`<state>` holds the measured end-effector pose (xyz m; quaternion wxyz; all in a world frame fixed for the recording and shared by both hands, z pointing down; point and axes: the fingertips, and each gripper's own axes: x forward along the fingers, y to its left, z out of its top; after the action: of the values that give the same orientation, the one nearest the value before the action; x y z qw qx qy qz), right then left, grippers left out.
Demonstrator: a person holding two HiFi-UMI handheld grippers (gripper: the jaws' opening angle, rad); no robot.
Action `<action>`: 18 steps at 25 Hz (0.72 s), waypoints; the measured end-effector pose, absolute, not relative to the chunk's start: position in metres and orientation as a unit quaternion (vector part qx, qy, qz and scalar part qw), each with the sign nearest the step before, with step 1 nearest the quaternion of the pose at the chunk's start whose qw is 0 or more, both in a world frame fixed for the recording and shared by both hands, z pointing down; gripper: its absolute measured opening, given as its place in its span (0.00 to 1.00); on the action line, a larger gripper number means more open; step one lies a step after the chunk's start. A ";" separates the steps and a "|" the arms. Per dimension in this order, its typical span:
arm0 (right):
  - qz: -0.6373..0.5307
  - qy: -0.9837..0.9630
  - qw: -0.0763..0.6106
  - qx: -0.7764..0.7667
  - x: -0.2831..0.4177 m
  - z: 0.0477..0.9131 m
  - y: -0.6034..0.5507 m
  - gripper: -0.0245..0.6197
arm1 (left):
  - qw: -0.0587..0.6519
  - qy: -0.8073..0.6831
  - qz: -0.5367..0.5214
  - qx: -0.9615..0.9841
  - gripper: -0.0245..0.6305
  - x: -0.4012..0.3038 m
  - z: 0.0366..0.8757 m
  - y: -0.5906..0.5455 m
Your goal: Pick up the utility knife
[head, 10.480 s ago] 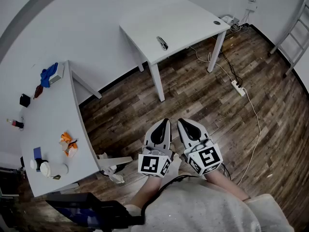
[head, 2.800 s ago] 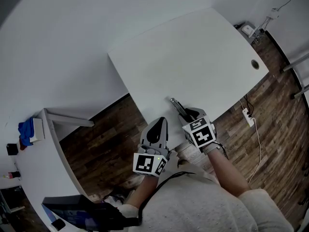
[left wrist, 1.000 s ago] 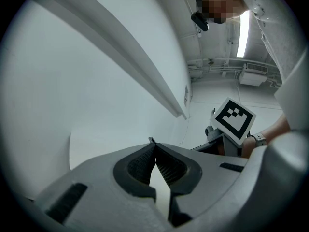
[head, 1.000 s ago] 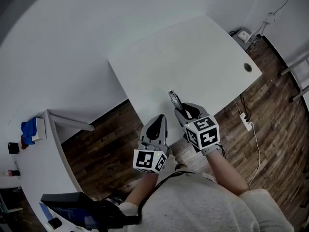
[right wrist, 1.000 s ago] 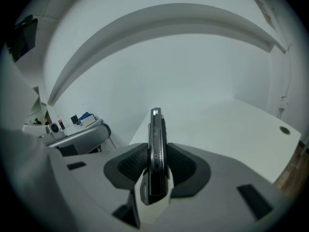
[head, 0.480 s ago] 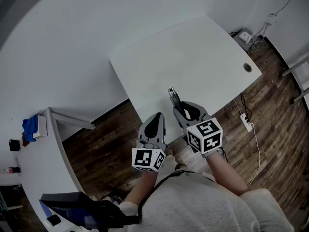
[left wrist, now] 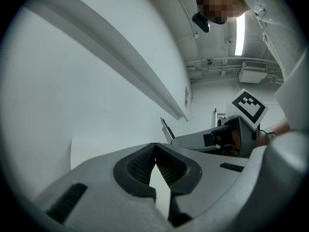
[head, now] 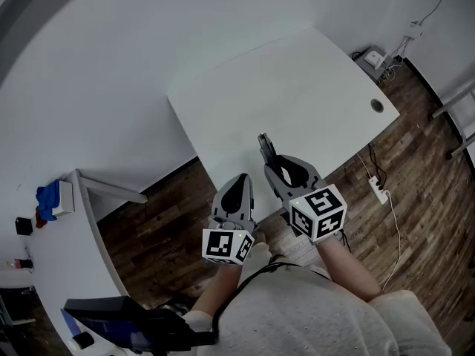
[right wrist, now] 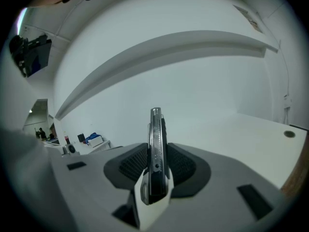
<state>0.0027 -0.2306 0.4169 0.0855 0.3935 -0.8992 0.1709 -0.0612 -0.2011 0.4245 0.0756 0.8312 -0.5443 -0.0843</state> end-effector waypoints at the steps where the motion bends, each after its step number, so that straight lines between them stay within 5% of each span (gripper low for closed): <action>1: 0.170 -0.900 0.081 0.393 0.002 0.414 -0.230 0.24 | 0.075 -0.544 -0.084 0.831 0.05 -0.061 0.424 -0.201; 18: 0.152 -0.905 0.042 0.396 0.005 0.395 -0.222 0.24 | 0.060 -0.550 -0.088 0.828 0.05 -0.064 0.412 -0.199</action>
<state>0.0046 -0.2221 0.3954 0.0425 0.3960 -0.9046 0.1519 -0.0640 -0.1993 0.4116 0.0602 0.8285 -0.5498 -0.0875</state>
